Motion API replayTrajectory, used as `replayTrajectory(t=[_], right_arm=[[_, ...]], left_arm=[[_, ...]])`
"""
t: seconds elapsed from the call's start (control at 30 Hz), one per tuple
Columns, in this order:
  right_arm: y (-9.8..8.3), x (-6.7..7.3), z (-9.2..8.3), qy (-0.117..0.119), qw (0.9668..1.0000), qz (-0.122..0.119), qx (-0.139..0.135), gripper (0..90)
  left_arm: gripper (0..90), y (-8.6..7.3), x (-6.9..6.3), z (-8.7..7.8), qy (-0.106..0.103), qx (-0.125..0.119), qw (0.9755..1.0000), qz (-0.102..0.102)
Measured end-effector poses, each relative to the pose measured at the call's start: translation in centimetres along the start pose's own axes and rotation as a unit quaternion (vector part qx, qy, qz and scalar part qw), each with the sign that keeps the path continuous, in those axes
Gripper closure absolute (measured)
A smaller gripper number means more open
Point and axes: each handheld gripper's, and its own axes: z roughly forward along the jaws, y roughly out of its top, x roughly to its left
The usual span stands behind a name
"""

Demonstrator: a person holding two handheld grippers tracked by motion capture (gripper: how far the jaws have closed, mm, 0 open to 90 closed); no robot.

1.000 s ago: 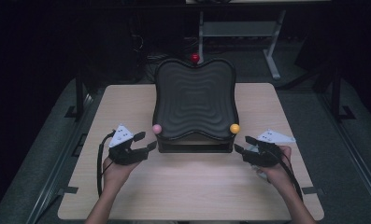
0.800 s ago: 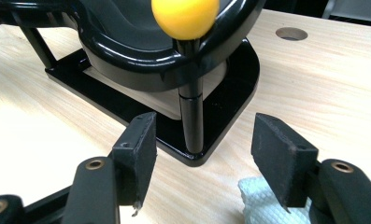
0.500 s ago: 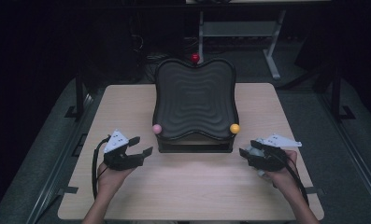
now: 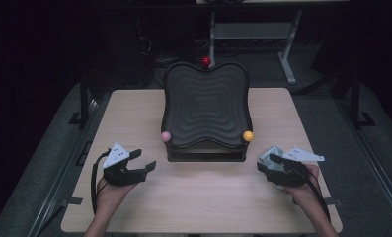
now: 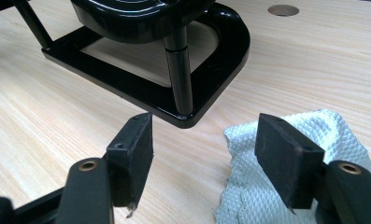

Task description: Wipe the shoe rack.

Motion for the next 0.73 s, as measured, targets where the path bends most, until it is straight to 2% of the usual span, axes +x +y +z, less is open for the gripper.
replayTrajectory(t=[0.47, 0.67, 0.73], right_arm=[[-1.2, -0.2, -1.5, -0.003, 1.0, 0.001, -0.006, 34.4], [-1.9, -0.1, -2.0, -0.006, 0.9998, 0.007, -0.016, 33.2], [-2.4, 0.0, -2.1, -0.01, 0.9998, 0.006, -0.018, 32.7]], left_arm=[[28.4, -1.6, -0.4, -1.0, 0.002, -0.005, 1.0, -0.002], [27.8, -2.6, -0.2, -1.4, 0.002, -0.015, 0.9996, -0.022], [27.1, -2.9, -0.3, -1.6, 0.003, -0.013, 0.9997, -0.022]])
